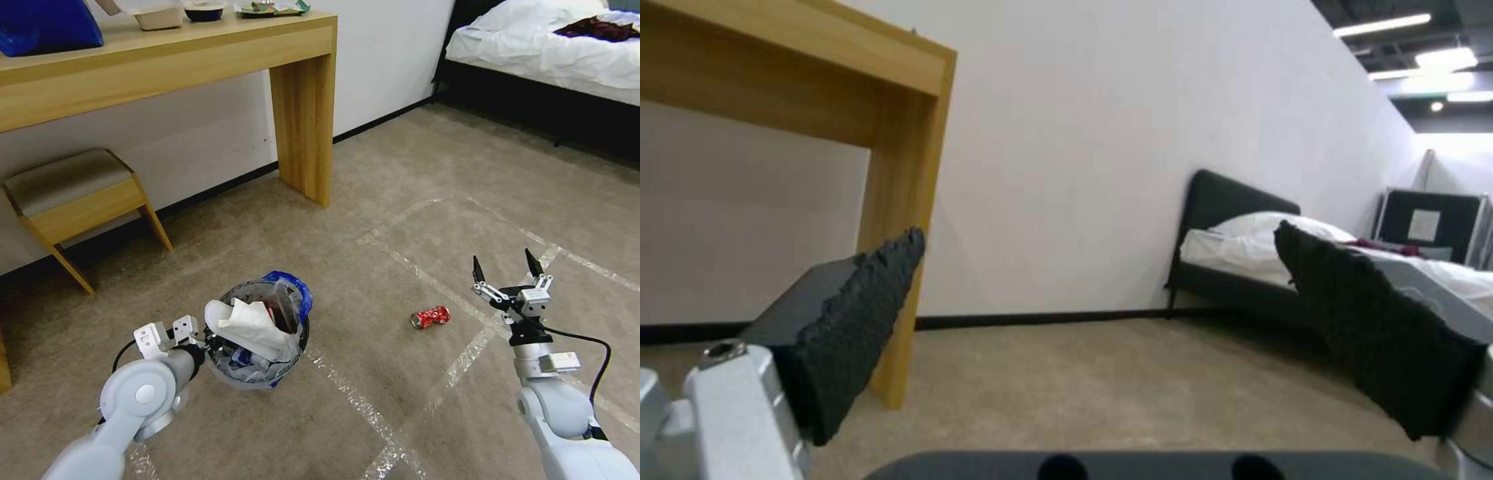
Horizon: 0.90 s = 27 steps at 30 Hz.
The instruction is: Pick up the trash bin and place the garbage on the floor into it.
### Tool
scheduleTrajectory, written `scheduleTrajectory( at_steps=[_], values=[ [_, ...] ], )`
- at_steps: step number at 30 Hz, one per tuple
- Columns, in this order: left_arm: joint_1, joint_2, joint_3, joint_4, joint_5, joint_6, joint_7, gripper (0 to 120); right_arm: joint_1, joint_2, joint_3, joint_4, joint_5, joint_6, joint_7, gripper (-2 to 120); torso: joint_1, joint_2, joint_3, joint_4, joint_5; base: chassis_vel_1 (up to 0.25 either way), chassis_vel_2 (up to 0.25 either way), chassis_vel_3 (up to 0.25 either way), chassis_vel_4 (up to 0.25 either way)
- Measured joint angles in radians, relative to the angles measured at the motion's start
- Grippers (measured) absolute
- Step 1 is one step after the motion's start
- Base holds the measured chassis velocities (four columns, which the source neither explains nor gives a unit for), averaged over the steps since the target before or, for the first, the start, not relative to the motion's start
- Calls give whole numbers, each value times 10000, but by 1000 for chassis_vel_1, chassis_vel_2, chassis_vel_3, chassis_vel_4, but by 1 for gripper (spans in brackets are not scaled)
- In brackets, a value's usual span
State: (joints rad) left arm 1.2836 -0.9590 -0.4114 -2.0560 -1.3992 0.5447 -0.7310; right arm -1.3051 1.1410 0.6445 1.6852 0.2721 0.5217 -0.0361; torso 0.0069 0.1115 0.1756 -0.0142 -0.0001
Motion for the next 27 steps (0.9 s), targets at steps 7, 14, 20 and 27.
scheduleTrajectory(
  at_steps=[7, 14, 20, 27],
  values=[
    [-13, 61, -51, 26, -34, -5, -20, 0, 63, 360, -147, -193, -69, 69, -85, 100, 0, 0, 0, 0, 0, 0, 0, 0, 0],
    [-32, 20, -56, 63, -59, -12, -34, 0, 194, 513, -243, -363, -146, 99, -91, 100, 0, 0, 0, -1, 1, -42, 29, 28, -39],
    [-76, 25, -52, 83, -61, -12, -51, 0, 261, 519, -281, -430, -145, 97, -91, 100, 1, 0, 0, 0, 0, -95, 97, 101, -100],
    [-94, 71, -65, 100, -76, -7, -58, 0, 370, 579, -339, -543, -136, 103, -100, 100, 0, 0, 1, -2, 0, -130, 137, 129, -130]
  ],
)
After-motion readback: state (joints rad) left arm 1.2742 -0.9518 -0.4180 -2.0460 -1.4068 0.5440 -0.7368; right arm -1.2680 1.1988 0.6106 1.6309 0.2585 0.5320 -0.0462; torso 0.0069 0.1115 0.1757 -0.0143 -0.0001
